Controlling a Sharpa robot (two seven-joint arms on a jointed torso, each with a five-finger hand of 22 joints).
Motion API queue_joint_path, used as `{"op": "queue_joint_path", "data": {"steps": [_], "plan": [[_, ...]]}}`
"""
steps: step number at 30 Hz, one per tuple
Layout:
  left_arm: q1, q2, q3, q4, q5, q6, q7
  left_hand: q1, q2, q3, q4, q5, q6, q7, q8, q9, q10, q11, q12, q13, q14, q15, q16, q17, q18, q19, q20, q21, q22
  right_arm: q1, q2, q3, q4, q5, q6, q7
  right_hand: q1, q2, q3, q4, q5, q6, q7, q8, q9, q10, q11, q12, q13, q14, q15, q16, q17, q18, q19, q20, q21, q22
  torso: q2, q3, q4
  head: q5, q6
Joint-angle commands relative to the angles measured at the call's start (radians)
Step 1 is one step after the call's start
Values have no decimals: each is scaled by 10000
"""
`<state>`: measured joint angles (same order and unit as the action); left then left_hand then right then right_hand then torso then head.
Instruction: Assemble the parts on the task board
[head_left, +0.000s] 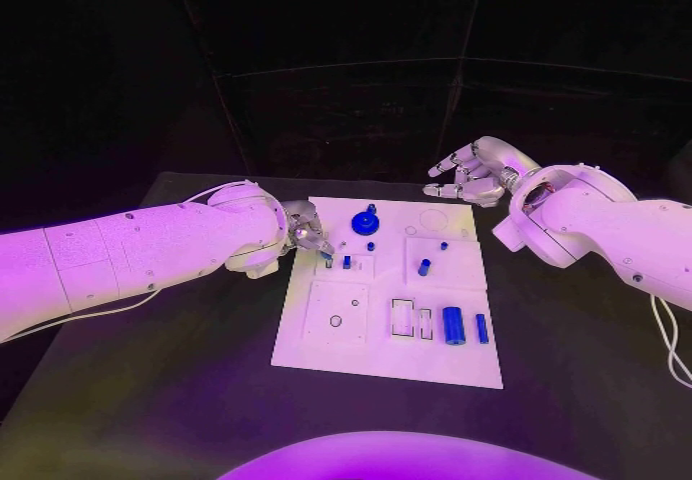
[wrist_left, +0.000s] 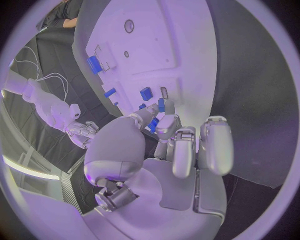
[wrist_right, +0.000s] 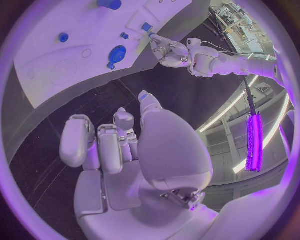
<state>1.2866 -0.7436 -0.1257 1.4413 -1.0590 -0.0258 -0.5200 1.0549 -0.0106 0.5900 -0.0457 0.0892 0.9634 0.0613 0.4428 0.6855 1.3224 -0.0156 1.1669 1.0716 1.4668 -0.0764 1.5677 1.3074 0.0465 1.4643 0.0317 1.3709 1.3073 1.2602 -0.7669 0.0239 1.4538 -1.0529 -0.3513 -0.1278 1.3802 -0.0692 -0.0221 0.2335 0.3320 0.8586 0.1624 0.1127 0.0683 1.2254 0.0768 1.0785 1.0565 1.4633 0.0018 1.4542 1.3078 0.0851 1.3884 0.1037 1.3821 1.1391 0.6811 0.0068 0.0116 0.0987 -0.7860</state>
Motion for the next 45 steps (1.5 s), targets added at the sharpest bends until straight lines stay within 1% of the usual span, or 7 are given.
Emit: {"op": "queue_joint_path", "data": {"steps": [1, 7, 22, 23, 24, 26, 45], "plan": [[-24, 49, -1, 44, -409, -11, -73, 19, 109, 1167, -1104, 35, 47, -42, 72, 18, 37, -22, -45, -14, 1040, 2, 31, 2634, 86, 238, 5, 18, 475, 18, 9, 5, 2, 35, 62, 54, 5, 86, -48, 3, 64, 83, 15, 62, -1, -32, -28, 28, 4, 638, -71, -62, 725, -23, -54, -41, -55, -7, 7, 1, 0, -13, -9], [-57, 99, -4, 37, -431, 197, -209, 12, 95, 1176, -1109, 33, 51, -45, 81, 23, 40, -25, -49, -22, 1040, 1, 31, 2634, 84, 242, 4, 25, 484, 18, 18, 5, -5, 40, 62, 59, 5, 86, -48, 3, 64, 83, 15, 62, -1, -32, -28, 28, 4, 638, -71, -62, 725, -23, -54, -41, -55, -7, 0, 5, 3, -18, -36], [-70, 164, -5, -20, -473, 835, -552, 3, 54, 1196, -1129, 30, 54, -52, 100, 34, 27, -30, -91, -80, 1040, -2, 31, 2634, 83, 245, 1, 29, 490, 17, 21, 5, -9, 48, 64, 65, 5, 86, -48, 3, 64, 83, 15, 62, -1, -32, -28, 28, 4, 638, -71, -62, 725, -23, -54, -41, -55, -7, 6, -4, -1, -18, -79], [-70, 165, -5, -19, -478, 860, -566, 3, 36, 1207, -1141, 31, 57, -56, 111, 40, 31, -34, -95, -87, 1040, -4, 31, 2634, 80, 249, -1, 36, 499, 17, 22, 5, -11, 48, 65, 66, 5, 86, -48, 3, 64, 83, 15, 62, -1, -32, -28, 28, 4, 638, -71, -62, 725, -23, -54, -41, -55, -7, 3, -4, -2, -19, -86], [-70, 165, -5, -19, -481, 875, -578, 3, 27, 1214, -1147, 33, 61, -59, 118, 44, 108, -36, 32, 69, 1040, -5, 31, 2634, 81, 249, -1, 34, 497, 17, 23, 5, -13, 48, 65, 66, 5, 86, -48, 3, 64, 83, 15, 62, -1, -32, -28, 28, 4, 638, -71, -62, 725, -23, -54, -41, -55, -7, 0, -2, 2, -22, -91], [-70, 164, -5, -20, -486, 908, -602, -1, 13, 1225, -1153, 44, 70, -62, 131, 50, 140, -39, 85, 133, 1040, -7, 31, 2634, 83, 247, -3, 27, 491, 17, 25, 5, -16, 48, 66, 67, 5, 86, -48, 3, 64, 83, 15, 62, -1, -32, -28, 28, 4, 638, -71, -62, 725, -23, -54, -41, -55, -7, -4, 0, 5, -28, -94], [-70, 184, -4, -21, -492, 1099, -615, -22, -42, 1246, -1169, 70, 87, -71, 163, 66, 156, -45, 109, 163, 1040, -11, 31, 2634, 84, 245, -6, 21, 488, 16, 33, 4, -22, 48, 64, 72, 16, 96, -62, 15, 112, 84, 14, 66, -2, -32, -30, 33, 5, 638, -73, -65, 722, -22, -56, -43, -59, -14, 3, -1, 3, -32, -129]]}}
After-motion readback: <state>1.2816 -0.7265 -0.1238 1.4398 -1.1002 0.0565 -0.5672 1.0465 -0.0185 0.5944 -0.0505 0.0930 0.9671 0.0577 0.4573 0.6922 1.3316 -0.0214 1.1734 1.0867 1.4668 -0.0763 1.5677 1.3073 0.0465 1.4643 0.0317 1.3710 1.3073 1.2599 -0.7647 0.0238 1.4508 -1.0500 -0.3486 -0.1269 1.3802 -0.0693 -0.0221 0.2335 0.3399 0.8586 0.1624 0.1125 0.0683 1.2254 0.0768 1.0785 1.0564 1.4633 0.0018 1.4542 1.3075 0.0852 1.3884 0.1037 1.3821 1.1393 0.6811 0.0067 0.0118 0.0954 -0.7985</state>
